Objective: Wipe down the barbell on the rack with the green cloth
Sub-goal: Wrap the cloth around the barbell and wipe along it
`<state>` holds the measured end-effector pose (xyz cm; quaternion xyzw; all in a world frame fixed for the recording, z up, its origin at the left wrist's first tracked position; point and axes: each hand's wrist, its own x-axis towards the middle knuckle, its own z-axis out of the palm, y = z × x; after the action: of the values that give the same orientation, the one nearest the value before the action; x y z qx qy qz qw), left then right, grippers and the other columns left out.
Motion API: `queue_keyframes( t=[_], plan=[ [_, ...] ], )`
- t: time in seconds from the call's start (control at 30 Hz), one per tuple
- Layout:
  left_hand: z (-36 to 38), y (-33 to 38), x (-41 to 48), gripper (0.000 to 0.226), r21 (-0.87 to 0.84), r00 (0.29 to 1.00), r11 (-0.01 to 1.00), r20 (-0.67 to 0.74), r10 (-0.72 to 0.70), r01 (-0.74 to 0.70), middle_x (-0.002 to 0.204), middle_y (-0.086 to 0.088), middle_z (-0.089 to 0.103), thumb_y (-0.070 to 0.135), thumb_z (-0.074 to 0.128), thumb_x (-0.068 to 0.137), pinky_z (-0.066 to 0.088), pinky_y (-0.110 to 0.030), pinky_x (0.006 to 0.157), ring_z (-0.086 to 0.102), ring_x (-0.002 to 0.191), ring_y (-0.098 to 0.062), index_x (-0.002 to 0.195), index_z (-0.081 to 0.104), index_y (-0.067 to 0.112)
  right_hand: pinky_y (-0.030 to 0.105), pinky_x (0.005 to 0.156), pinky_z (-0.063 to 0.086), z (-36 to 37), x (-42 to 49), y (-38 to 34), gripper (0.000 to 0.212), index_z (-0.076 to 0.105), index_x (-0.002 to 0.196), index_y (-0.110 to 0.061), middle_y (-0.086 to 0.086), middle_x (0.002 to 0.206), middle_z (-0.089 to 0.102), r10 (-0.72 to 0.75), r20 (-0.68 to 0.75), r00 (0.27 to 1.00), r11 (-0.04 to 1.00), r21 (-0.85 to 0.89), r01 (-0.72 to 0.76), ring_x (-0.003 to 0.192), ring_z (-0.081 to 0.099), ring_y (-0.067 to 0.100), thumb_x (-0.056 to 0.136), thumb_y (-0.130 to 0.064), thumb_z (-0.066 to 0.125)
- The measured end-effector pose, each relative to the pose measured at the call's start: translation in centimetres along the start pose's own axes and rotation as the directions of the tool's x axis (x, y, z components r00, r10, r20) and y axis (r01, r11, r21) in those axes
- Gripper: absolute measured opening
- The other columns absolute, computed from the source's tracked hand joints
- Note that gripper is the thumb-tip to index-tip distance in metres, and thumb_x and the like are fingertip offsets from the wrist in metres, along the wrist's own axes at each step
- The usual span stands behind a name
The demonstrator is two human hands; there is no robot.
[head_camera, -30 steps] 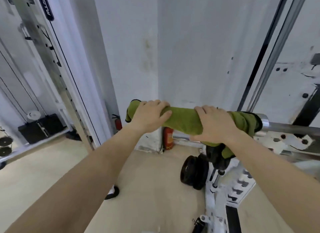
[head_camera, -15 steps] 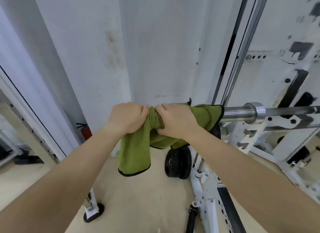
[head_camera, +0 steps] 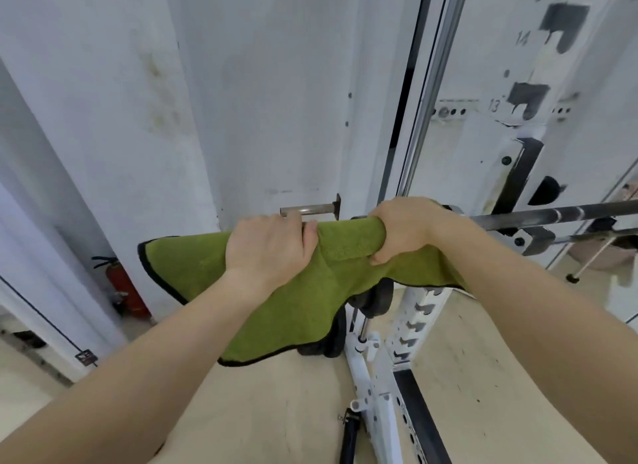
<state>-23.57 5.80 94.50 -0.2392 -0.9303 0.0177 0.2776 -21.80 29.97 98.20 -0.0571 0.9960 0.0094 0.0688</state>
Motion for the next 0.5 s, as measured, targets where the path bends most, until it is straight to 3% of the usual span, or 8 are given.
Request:
queue_keyframes(
  t=[0.03, 0.1, 0.17, 0.23, 0.3, 0.37, 0.43, 0.5],
  plan=[
    [0.1, 0.0, -0.2, 0.049, 0.013, 1.0, 1.0, -0.007, 0.008, -0.008, 0.052, 0.002, 0.045, 0.045, 0.02, 0.101, 0.025, -0.029, 0.044, 0.039, 0.046, -0.023, 0.07, 0.047, 0.018, 0.034, 0.074, 0.055, -0.5, 0.2, -0.2, 0.041, 0.062, 0.084, -0.037, -0.015, 0.081, 0.065, 0.0, 0.073, 0.997, 0.999, 0.045, -0.003, 0.075, 0.062, 0.007, 0.058, -0.063, 0.079],
    [0.0, 0.3, 0.0, 0.055, 0.01, 1.0, 1.0, -0.005, -0.003, 0.003, 0.052, 0.002, 0.046, 0.046, 0.019, 0.101, 0.021, -0.028, 0.044, 0.038, 0.045, -0.023, 0.068, 0.052, 0.017, 0.034, 0.073, 0.055, -0.4, 0.2, -0.2, 0.039, 0.059, 0.084, -0.038, -0.015, 0.081, 0.065, 0.003, 0.058, 0.998, 0.999, 0.039, -0.005, 0.075, 0.061, 0.008, 0.058, -0.06, 0.078],
    [0.1, 1.1, 1.2, 0.061, -0.067, 0.999, 0.998, 0.04, -0.001, 0.003, 0.054, 0.001, 0.046, 0.046, 0.017, 0.102, 0.026, -0.029, 0.046, 0.04, 0.047, -0.021, 0.066, 0.056, 0.017, 0.033, 0.069, 0.053, 1.6, -0.2, -0.1, 0.041, 0.06, 0.092, -0.034, -0.011, 0.081, 0.065, -0.009, -0.187, 0.982, 0.996, -0.092, -0.008, 0.074, 0.061, 0.014, 0.063, -0.061, 0.069],
    [-0.2, 2.6, 3.0, 0.059, -0.172, 0.992, 0.985, 0.123, 0.037, -0.015, 0.061, -0.003, 0.051, 0.043, 0.019, 0.104, 0.04, -0.032, 0.054, 0.048, 0.055, -0.024, 0.064, 0.052, 0.016, 0.035, 0.062, 0.051, 4.9, -0.7, -0.4, 0.038, 0.062, 0.091, -0.023, -0.003, 0.077, 0.065, -0.071, -0.55, 0.832, 0.985, -0.168, -0.026, 0.069, 0.063, 0.022, 0.068, -0.053, 0.066],
    [-0.7, 4.2, 4.1, 0.053, -0.212, 0.983, 0.977, 0.179, 0.034, 0.005, 0.066, -0.005, 0.054, 0.038, 0.021, 0.104, 0.044, -0.034, 0.058, 0.052, 0.06, -0.025, 0.063, 0.047, 0.017, 0.033, 0.056, 0.046, 6.5, -1.2, -0.7, 0.035, 0.061, 0.085, -0.016, 0.001, 0.071, 0.062, -0.1, -0.726, 0.681, 0.987, -0.16, -0.025, 0.064, 0.06, 0.024, 0.068, -0.045, 0.072],
    [-0.4, 5.0, 4.0, 0.052, -0.188, 0.989, 0.982, 0.147, -0.005, 0.033, 0.062, -0.002, 0.048, 0.037, 0.022, 0.104, 0.035, -0.031, 0.053, 0.047, 0.057, -0.025, 0.061, 0.044, 0.017, 0.031, 0.054, 0.045, 4.9, -1.0, -0.8, 0.035, 0.055, 0.081, -0.023, -0.005, 0.068, 0.059, -0.055, -0.59, 0.805, 0.992, -0.124, -0.023, 0.063, 0.06, 0.021, 0.066, -0.049, 0.073],
    [-0.1, 5.0, 2.8, 0.054, -0.099, 1.0, 0.995, 0.015, 0.009, -0.008, 0.056, 0.001, 0.045, 0.039, 0.023, 0.102, 0.023, -0.029, 0.047, 0.041, 0.051, -0.023, 0.063, 0.052, 0.017, 0.031, 0.059, 0.047, 2.1, -0.4, -1.5, 0.04, 0.05, 0.078, -0.029, -0.01, 0.068, 0.059, -0.024, -0.275, 0.961, 0.999, -0.05, 0.011, 0.066, 0.06, 0.017, 0.063, -0.059, 0.073],
    [0.4, 4.0, 1.1, 0.051, -0.04, 0.993, 0.994, -0.059, 0.098, -0.1, 0.057, 0.0, 0.053, 0.04, 0.026, 0.101, 0.021, -0.029, 0.046, 0.042, 0.048, -0.024, 0.074, 0.061, 0.015, 0.033, 0.064, 0.051, 0.5, 0.6, -3.3, 0.04, 0.055, 0.081, -0.029, -0.009, 0.072, 0.062, -0.061, -0.091, 0.994, 0.998, 0.003, 0.061, 0.069, 0.061, 0.016, 0.061, -0.057, 0.076]
  ],
)
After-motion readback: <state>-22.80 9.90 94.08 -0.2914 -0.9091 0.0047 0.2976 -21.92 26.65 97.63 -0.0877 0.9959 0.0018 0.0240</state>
